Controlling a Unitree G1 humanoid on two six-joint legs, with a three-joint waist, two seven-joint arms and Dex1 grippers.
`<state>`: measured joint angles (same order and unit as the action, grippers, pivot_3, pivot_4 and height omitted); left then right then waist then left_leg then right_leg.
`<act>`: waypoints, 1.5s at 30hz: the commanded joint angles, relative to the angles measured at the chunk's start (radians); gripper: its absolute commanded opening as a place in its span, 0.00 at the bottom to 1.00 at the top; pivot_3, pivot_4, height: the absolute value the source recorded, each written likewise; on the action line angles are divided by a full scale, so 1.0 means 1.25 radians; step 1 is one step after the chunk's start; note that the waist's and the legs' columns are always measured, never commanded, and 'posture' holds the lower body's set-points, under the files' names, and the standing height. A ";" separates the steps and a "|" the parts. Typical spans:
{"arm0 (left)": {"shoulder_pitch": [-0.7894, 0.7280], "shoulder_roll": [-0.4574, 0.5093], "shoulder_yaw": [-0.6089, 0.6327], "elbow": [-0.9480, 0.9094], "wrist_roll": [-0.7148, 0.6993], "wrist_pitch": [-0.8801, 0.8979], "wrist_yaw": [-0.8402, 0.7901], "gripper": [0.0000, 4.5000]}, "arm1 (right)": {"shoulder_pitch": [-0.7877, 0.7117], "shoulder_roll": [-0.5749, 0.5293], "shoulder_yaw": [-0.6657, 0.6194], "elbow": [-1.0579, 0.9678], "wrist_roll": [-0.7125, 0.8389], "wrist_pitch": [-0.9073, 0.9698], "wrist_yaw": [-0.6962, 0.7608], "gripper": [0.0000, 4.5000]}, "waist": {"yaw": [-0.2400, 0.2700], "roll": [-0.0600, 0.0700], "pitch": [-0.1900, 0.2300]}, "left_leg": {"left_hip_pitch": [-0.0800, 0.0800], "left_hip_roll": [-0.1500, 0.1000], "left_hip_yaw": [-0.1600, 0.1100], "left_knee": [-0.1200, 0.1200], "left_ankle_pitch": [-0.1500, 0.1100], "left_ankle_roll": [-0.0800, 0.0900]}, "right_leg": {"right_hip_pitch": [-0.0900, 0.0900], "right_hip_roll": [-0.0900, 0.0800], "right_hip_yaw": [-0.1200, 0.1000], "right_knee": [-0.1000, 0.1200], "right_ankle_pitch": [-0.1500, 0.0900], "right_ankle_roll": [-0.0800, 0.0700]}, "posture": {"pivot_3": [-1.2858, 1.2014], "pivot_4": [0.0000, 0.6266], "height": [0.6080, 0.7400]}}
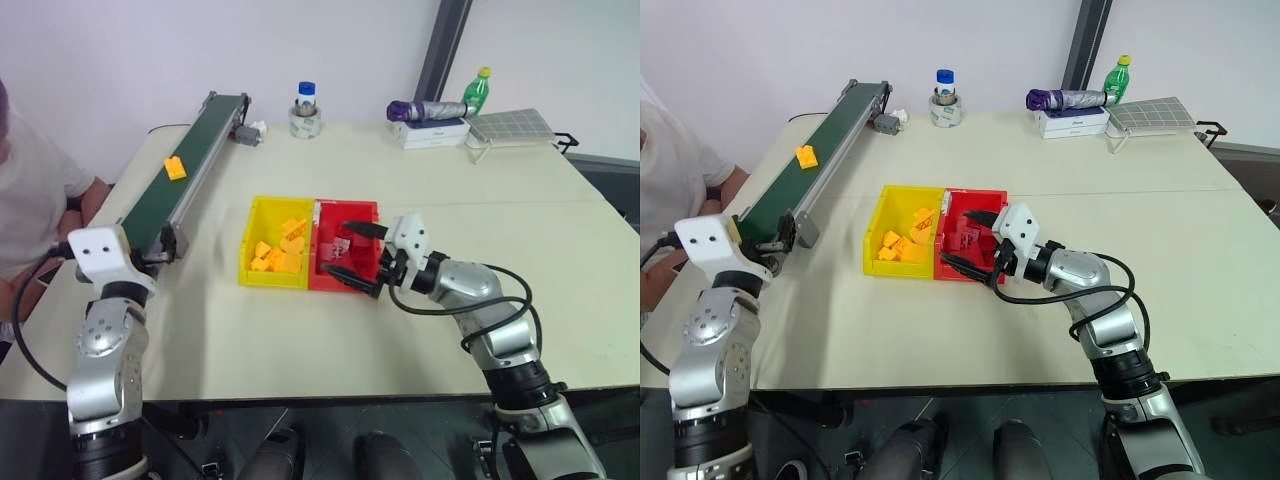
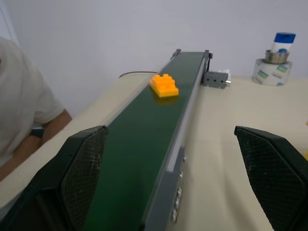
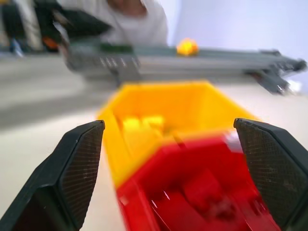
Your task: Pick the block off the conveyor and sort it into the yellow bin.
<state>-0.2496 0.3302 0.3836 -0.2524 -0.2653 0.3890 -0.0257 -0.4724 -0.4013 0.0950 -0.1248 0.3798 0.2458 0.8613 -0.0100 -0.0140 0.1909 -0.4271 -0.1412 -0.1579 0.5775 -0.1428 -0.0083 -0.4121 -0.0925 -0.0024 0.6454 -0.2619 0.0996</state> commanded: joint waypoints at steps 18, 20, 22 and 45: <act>-0.311 0.081 -0.010 0.349 0.044 0.099 0.037 0.99 | 0.028 -0.008 -0.009 -0.070 -0.001 -0.006 -0.023 1.00 | 0.000 0.000 0.000 | 0.000 0.000 0.000 0.000 0.000 0.000 | 0.000 0.000 -0.001 0.000 0.002 0.004 | 0.52 0.24 1.00; -0.330 0.093 -0.006 0.384 0.051 0.094 0.047 0.99 | 0.030 -0.009 -0.007 -0.070 -0.007 -0.011 -0.024 1.00 | -0.001 0.000 0.000 | 0.000 0.000 0.000 0.000 0.000 0.000 | 0.000 0.000 -0.001 0.000 0.002 0.004 | 0.52 0.24 1.00; -0.350 0.109 -0.009 0.425 0.060 0.079 0.043 0.99 | 0.028 -0.008 -0.008 -0.065 -0.012 -0.015 -0.027 1.00 | -0.002 0.000 0.000 | 0.000 0.000 0.000 0.000 0.000 0.000 | 0.000 0.000 -0.001 0.000 0.002 0.004 | 0.52 0.24 1.00; -0.377 0.126 -0.014 0.508 0.058 0.078 0.019 0.29 | 0.026 -0.012 -0.014 -0.051 -0.040 -0.030 -0.036 1.00 | -0.001 0.000 0.000 | 0.000 0.000 0.000 0.001 0.000 0.000 | 0.000 0.000 -0.001 0.001 0.002 0.004 | 0.52 0.24 1.00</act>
<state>-0.7131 0.4699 0.3683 0.4290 -0.2003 0.4951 0.0013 -0.4316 -0.4116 0.0926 -0.1644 0.3277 0.2320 0.8195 -0.0116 -0.0145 0.1910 -0.4271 -0.1413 -0.1583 0.5783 -0.1426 -0.0084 -0.4126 -0.0919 -0.0031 0.6466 -0.2593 0.1043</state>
